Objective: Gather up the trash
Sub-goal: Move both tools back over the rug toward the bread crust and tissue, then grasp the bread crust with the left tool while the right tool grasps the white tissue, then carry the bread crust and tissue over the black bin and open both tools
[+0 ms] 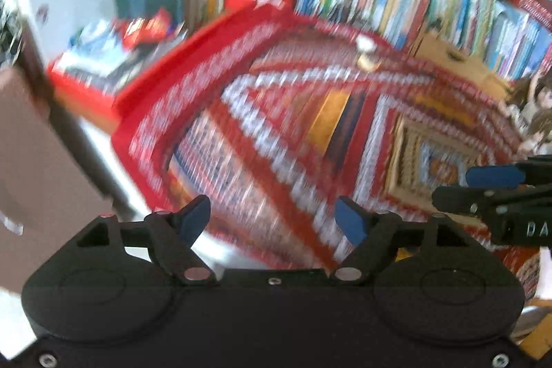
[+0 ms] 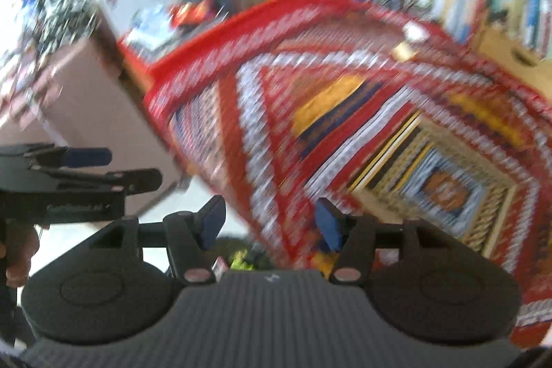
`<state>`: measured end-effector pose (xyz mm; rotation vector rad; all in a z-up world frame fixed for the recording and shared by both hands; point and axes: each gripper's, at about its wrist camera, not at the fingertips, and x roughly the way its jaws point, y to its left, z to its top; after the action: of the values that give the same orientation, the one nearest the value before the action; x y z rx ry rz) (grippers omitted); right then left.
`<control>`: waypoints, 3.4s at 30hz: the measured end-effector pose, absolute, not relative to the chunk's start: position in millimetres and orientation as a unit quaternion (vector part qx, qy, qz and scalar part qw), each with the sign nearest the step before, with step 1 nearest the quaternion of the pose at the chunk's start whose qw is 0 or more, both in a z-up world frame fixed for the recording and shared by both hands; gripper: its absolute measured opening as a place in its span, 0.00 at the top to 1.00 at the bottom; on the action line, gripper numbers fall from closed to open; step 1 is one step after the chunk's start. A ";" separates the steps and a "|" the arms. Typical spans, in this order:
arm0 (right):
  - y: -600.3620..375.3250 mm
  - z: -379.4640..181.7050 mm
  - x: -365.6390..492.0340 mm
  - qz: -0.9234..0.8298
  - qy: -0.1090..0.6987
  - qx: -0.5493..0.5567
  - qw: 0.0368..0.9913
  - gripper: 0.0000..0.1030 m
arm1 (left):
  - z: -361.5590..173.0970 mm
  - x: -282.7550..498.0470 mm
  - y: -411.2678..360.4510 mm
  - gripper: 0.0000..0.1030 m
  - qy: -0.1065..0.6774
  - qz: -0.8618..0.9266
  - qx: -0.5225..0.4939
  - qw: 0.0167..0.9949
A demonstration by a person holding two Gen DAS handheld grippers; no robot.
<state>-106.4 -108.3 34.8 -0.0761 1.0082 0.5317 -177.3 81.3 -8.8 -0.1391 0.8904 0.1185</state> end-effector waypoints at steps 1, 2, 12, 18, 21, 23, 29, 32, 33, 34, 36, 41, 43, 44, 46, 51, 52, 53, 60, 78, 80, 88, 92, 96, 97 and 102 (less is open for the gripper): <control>-114.0 42.5 -97.3 0.244 0.470 -0.034 0.848 0.32 | -0.6 -166.7 76.2 0.23 0.423 0.053 -0.065 0.902; -120.5 50.6 -86.7 0.236 0.463 -0.033 0.854 0.32 | 7.0 -154.9 71.1 0.23 0.417 0.049 -0.064 0.906; -191.4 104.4 37.1 0.178 0.403 -0.013 0.898 0.32 | 52.0 -23.0 22.0 0.21 0.368 0.019 -0.047 0.929; -230.9 99.3 127.6 0.167 0.396 -0.017 0.903 0.32 | 41.2 65.7 2.1 0.19 0.364 0.025 -0.054 0.930; -246.8 80.7 174.5 0.176 0.408 -0.018 0.896 0.32 | 18.2 108.2 -10.9 0.19 0.376 0.030 -0.060 0.924; -254.8 65.2 200.0 0.185 0.419 -0.017 0.889 0.32 | 0.9 131.1 -19.3 0.19 0.387 0.033 -0.064 0.919; -253.8 13.7 270.4 0.231 0.452 -0.057 0.860 0.32 | -55.6 190.4 -50.7 0.20 0.420 0.030 -0.057 0.905; -243.2 -8.9 301.9 0.259 0.463 -0.079 0.844 0.32 | -79.8 214.6 -62.5 0.21 0.428 0.028 -0.045 0.902; -238.6 -15.2 311.3 0.269 0.467 -0.086 0.838 0.32 | -86.8 220.8 -64.1 0.21 0.430 0.026 -0.043 0.902; -233.3 -22.3 320.7 0.279 0.473 -0.091 0.831 0.32 | -95.6 228.8 -66.3 0.21 0.432 0.024 -0.042 0.901; -223.4 -36.2 340.0 0.300 0.484 -0.100 0.816 0.31 | -110.7 242.2 -69.1 0.21 0.439 0.024 -0.041 0.897; -194.3 -72.3 380.8 0.323 0.513 -0.115 0.787 0.30 | -151.0 270.4 -77.2 0.23 0.456 0.029 -0.030 0.889; -186.5 -84.6 395.0 0.330 0.531 -0.105 0.774 0.30 | -163.5 277.6 -80.2 0.23 0.461 0.031 -0.027 0.887; -181.6 -91.7 402.5 0.333 0.540 -0.097 0.767 0.29 | -168.0 279.4 -81.5 0.23 0.461 0.032 -0.026 0.887; -174.0 -102.8 413.6 0.334 0.552 -0.096 0.758 0.28 | -176.5 283.1 -83.6 0.24 0.461 0.035 -0.022 0.887; -148.4 -132.6 433.0 0.337 0.590 -0.116 0.724 0.25 | -188.5 286.4 -81.5 0.56 0.466 0.032 -0.040 0.883; -144.4 -137.1 435.6 0.332 0.594 -0.116 0.724 0.25 | -187.7 285.2 -80.7 0.58 0.461 0.033 -0.042 0.886; -139.9 -141.8 438.7 0.327 0.598 -0.114 0.723 0.25 | -187.5 284.6 -80.6 0.60 0.460 0.034 -0.041 0.886; -118.7 -166.4 451.8 0.294 0.635 -0.129 0.703 0.35 | -176.5 279.8 -73.3 0.68 0.459 0.037 -0.057 0.886; -146.1 -107.3 405.2 0.290 0.633 -0.091 0.712 0.69 | -120.8 241.0 -58.3 0.71 0.455 0.052 -0.070 0.886; -151.5 -94.1 394.6 0.289 0.632 -0.083 0.714 0.69 | -109.4 233.0 -59.5 0.71 0.453 0.049 -0.067 0.888; -182.9 -33.8 347.3 0.283 0.614 -0.043 0.736 0.68 | -58.1 189.8 -69.2 0.71 0.438 0.041 -0.069 0.895; -194.5 -3.9 319.4 0.278 0.596 -0.035 0.753 0.68 | -35.6 163.5 -74.9 0.71 0.429 0.037 -0.064 0.900; -203.9 20.1 292.5 0.266 0.580 -0.017 0.770 0.68 | -15.6 134.5 -77.3 0.71 0.418 0.033 -0.057 0.906; -206.9 26.5 284.9 0.261 0.577 -0.009 0.774 0.68 | -11.8 128.6 -78.0 0.71 0.416 0.031 -0.055 0.907; -215.9 51.8 247.6 0.252 0.561 0.017 0.788 0.68 | 9.2 93.4 -81.3 0.71 0.400 0.021 -0.050 0.915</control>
<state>247.6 -215.9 51.8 0.0370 1.2093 0.5426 93.4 -81.3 9.2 -0.1027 0.8227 0.0432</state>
